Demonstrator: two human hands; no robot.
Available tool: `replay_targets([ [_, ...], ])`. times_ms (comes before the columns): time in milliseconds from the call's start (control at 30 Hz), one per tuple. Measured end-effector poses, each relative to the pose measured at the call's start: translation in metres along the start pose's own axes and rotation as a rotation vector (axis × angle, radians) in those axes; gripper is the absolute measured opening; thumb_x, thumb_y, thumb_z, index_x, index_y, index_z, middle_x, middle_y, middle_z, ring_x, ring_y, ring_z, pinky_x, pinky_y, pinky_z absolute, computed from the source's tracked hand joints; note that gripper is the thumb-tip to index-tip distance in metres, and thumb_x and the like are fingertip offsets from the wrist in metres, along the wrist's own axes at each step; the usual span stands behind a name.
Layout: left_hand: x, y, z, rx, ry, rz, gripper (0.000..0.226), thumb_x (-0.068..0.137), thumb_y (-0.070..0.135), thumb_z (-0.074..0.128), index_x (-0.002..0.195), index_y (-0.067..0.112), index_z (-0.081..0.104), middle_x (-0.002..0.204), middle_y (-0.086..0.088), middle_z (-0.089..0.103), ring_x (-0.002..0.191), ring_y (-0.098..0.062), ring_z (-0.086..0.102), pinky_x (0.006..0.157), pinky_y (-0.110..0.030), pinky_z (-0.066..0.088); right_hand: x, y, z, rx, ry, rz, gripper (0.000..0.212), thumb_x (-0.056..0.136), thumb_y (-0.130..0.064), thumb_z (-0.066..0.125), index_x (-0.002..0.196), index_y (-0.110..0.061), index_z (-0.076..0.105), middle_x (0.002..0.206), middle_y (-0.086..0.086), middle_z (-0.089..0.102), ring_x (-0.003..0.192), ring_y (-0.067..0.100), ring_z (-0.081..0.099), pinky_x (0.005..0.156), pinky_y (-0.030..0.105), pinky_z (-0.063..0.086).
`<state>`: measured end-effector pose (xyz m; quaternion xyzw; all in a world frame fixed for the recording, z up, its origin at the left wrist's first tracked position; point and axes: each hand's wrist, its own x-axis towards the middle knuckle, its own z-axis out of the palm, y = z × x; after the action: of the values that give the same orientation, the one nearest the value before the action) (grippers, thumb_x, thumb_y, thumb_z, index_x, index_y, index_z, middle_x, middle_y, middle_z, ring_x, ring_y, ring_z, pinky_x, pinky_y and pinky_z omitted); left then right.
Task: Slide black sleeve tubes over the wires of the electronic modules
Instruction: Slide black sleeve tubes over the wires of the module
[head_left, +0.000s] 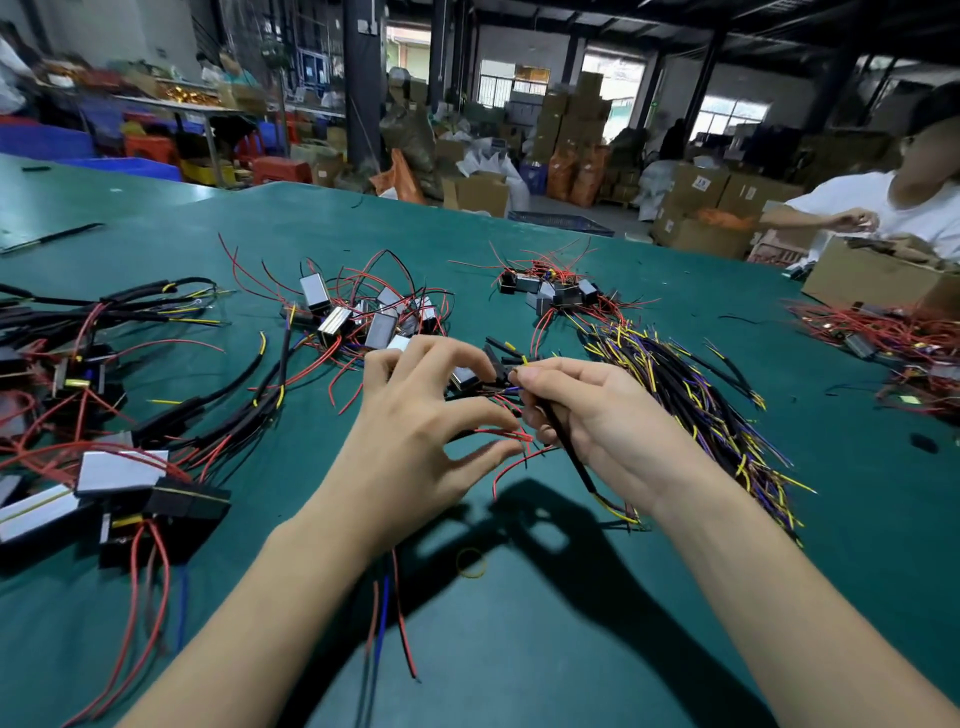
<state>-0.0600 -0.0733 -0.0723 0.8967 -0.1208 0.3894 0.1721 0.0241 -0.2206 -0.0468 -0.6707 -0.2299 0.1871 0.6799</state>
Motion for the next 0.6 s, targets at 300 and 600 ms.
replay_targets([
  [300,0.0063,0.0042,0.0043,-0.722,0.238,-0.507,0.006,0.078,0.012,0.074,0.082,0.015,0.076,0.08,0.001,0.072,0.073,0.0,0.062,0.072,-0.01,0.042,0.0012,0.0025,-0.0033,-0.123,0.04,-0.129,0.014,0.087,-0.012,0.064,0.076,-0.02,0.065,0.06,-0.009,0.058,0.053,0.005,0.049,0.056,0.018,0.036],
  [600,0.0074,-0.0008,0.0062,-0.856,0.208,-0.556,0.01,0.08,0.011,0.073,0.089,0.016,0.076,0.087,-0.01,0.073,0.079,-0.026,0.063,0.082,-0.038,0.051,-0.0026,0.0029,-0.0005,0.004,-0.082,-0.275,0.004,0.076,-0.031,0.067,0.079,-0.032,0.071,0.073,-0.01,0.065,0.07,0.009,0.052,0.074,0.024,0.04],
])
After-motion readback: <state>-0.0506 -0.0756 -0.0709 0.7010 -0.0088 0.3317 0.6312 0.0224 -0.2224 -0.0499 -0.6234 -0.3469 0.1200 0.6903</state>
